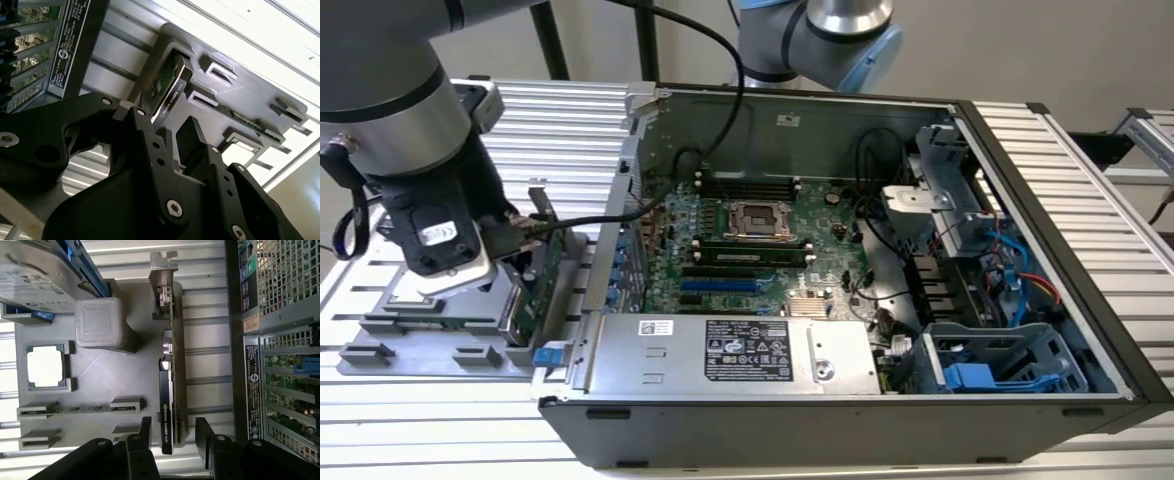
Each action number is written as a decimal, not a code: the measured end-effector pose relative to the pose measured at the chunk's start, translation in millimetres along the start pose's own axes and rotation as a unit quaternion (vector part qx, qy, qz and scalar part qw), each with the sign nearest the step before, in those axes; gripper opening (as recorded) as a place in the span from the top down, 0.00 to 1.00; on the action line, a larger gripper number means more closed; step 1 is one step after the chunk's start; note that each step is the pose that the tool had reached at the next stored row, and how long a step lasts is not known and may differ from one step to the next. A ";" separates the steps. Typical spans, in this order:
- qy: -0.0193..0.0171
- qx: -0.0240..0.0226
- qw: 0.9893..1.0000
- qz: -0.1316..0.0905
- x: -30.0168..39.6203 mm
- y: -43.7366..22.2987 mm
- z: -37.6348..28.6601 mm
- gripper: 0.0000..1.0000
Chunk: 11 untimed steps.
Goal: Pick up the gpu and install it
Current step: 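Pick up the gpu and move the gpu toward the slot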
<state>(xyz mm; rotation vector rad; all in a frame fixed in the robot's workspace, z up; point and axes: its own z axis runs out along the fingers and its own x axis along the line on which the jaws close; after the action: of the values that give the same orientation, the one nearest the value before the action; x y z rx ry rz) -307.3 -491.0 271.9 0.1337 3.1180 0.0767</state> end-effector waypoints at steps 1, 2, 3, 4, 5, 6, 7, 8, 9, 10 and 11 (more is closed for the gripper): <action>0.000 0.000 1.000 0.000 0.0 0.0 1.1 0.00; 0.000 0.000 1.000 0.000 0.0 -0.1 2.2 0.00; 0.000 0.000 1.000 0.000 0.0 -0.1 3.1 0.00; 0.000 0.000 1.000 0.000 0.1 -0.1 4.1 0.00; 0.000 0.000 1.000 0.000 0.1 -0.1 4.6 0.00; 0.000 0.000 1.000 0.000 0.1 -0.1 5.2 0.00; 0.000 0.000 1.000 0.000 0.1 -0.2 5.9 0.00; 0.000 0.000 1.000 0.000 0.1 -0.2 6.7 0.00; 0.000 0.000 1.000 0.000 0.2 -0.2 7.3 0.00; 0.000 0.000 1.000 0.000 0.2 -0.3 8.1 0.00; 0.000 0.000 1.000 0.000 0.2 -0.3 8.9 0.00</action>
<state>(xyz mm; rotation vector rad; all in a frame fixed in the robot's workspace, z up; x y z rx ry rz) -307.3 -490.9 263.0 0.1336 3.1180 0.0767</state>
